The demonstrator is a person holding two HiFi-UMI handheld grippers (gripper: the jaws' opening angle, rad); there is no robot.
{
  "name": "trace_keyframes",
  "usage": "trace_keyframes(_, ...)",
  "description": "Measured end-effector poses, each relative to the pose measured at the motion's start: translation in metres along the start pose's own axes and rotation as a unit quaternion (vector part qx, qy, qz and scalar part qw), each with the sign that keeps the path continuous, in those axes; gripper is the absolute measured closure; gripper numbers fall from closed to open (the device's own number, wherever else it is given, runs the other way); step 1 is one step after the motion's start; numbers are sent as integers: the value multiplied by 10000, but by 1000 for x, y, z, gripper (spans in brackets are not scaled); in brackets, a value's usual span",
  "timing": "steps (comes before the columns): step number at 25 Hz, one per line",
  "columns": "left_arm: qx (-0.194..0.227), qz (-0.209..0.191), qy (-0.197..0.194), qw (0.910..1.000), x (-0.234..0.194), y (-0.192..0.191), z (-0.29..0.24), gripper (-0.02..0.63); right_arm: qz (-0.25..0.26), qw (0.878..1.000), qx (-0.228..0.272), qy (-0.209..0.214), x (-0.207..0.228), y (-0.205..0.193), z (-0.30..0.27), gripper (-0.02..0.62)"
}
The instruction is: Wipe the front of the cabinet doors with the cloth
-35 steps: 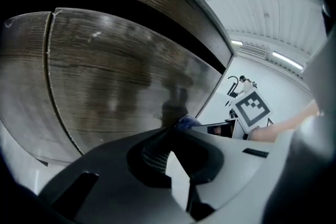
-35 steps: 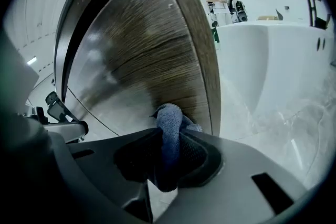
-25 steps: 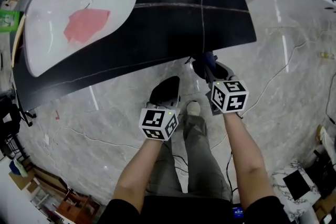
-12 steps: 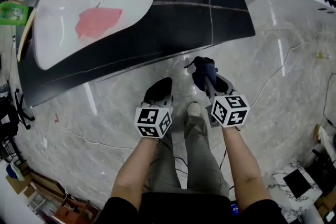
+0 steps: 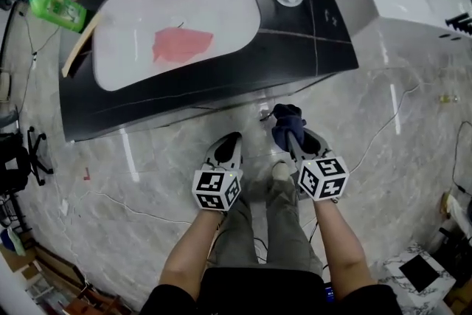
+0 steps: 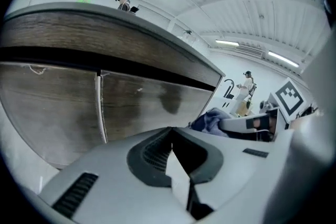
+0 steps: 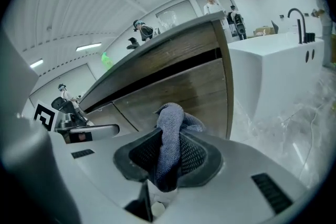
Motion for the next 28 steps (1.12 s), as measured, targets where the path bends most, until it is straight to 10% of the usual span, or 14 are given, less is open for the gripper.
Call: trace_keyframes(28, 1286, -472, -564, 9890, 43, 129, 158, 598, 996, 9823, 793, 1371, -185, 89, 108, 506)
Point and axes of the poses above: the fingertips, and each gripper's own axes: z backward along the fingers, x to its right, y out of its top, the point moved 5 cm from there along z, backward along the fingers, and after that the axes turned 12 degrees about x, right-handed, at the moved point
